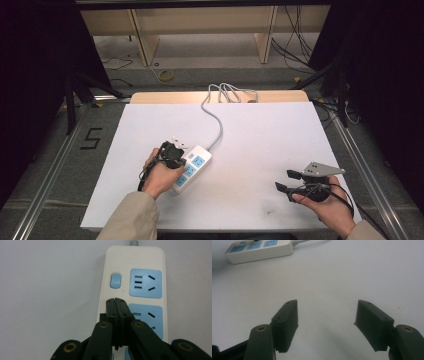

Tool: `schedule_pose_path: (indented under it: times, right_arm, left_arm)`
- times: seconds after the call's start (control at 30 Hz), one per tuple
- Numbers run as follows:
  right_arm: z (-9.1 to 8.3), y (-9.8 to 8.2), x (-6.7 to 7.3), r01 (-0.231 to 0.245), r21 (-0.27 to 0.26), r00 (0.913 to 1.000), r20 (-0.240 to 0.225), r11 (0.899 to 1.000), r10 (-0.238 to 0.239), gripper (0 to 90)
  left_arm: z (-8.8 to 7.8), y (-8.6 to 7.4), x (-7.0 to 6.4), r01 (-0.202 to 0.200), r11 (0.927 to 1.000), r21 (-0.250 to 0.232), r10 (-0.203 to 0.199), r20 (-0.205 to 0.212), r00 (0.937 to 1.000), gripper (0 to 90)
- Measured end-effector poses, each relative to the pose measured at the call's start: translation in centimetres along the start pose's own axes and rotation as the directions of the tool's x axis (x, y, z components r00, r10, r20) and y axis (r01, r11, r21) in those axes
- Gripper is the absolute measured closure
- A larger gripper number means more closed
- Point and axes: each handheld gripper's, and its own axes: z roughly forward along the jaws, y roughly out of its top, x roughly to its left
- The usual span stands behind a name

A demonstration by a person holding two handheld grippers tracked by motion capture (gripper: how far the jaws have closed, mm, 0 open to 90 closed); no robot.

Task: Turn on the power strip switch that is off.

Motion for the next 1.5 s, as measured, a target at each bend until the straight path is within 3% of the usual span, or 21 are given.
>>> schedule_pose_path:
  times: [1.1, 1.23, 1.37, 1.5]
  right_arm:
    - [0.00, -0.02, 0.03, 0.000, 0.003, 1.0000, 0.000, 1.000, 0.000, 34.7]
    - [-0.07, -0.02, 0.06, 0.000, 0.003, 1.0000, 0.001, 1.000, 0.000, 34.7]
    - [-0.23, -0.09, -0.05, -0.001, -0.003, 1.0000, 0.002, 1.000, 0.001, 34.7]
    - [-0.24, -0.10, -0.12, -0.001, -0.002, 1.0000, 0.004, 1.000, 0.001, 34.7]
  left_arm:
    - [0.21, 0.45, 0.00, 0.005, 0.9998, 0.018, -0.006, 0.012, 0.9999, 90.0]
    - [0.32, 0.62, -0.46, -0.017, 0.9996, 0.024, 0.017, -0.021, 0.9996, 90.0]
    - [0.32, 0.57, -0.11, 0.020, 0.9996, 0.019, -0.020, -0.001, 0.9998, 90.0]
    - [0.33, 0.58, -0.18, 0.030, 0.9994, 0.019, -0.030, -0.007, 0.9995, 90.0]
